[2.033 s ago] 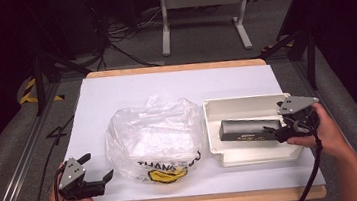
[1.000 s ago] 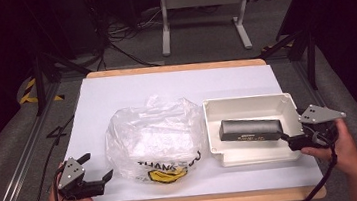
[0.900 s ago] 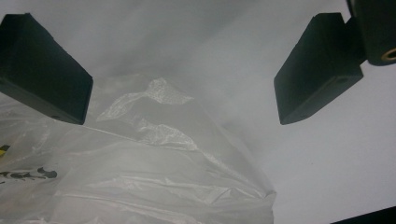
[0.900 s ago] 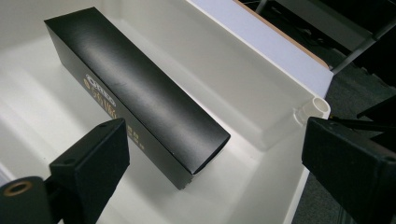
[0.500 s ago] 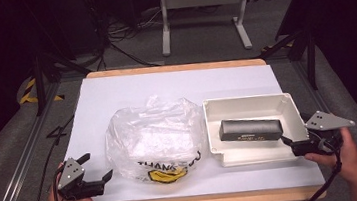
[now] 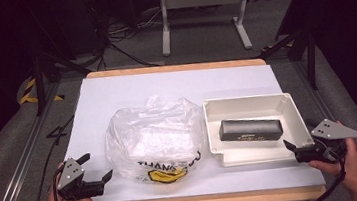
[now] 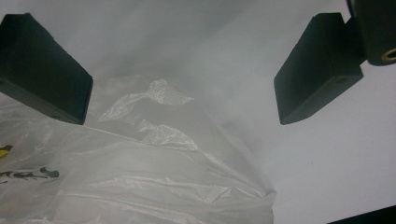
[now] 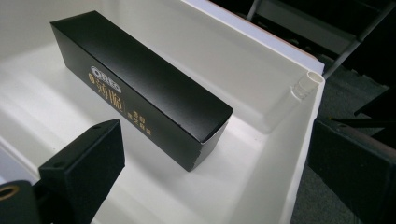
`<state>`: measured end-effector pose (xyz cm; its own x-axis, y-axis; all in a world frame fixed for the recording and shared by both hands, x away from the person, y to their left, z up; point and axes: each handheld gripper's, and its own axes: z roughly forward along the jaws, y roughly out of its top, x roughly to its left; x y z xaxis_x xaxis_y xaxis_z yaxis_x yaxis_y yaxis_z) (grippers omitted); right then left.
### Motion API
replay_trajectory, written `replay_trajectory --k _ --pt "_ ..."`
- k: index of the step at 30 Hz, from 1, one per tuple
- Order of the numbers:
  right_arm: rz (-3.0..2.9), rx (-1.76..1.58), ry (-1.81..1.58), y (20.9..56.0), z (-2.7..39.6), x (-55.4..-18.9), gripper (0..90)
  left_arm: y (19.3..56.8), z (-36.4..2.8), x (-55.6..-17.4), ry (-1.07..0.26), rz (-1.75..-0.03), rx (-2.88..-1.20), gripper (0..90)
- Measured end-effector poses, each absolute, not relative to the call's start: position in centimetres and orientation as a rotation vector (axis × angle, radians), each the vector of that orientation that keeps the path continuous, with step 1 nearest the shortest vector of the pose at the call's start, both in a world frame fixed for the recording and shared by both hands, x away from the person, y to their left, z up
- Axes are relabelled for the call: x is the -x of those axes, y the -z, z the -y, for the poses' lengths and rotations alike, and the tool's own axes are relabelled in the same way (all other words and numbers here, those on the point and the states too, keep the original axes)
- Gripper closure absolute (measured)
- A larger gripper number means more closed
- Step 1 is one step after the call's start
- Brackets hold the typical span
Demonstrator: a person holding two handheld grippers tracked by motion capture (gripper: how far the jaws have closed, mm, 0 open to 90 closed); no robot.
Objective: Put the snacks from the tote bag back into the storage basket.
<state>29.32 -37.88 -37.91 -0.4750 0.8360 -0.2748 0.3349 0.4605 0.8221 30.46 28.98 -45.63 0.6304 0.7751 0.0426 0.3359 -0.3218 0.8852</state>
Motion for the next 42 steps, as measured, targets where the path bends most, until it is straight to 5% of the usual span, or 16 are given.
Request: replay_trajectory --k 42 --pt "-1.802 -1.104 -1.069 43.9 39.5 -28.0 3.4 45.5 -29.3 -31.2 -0.594 -0.896 -1.854 5.3"
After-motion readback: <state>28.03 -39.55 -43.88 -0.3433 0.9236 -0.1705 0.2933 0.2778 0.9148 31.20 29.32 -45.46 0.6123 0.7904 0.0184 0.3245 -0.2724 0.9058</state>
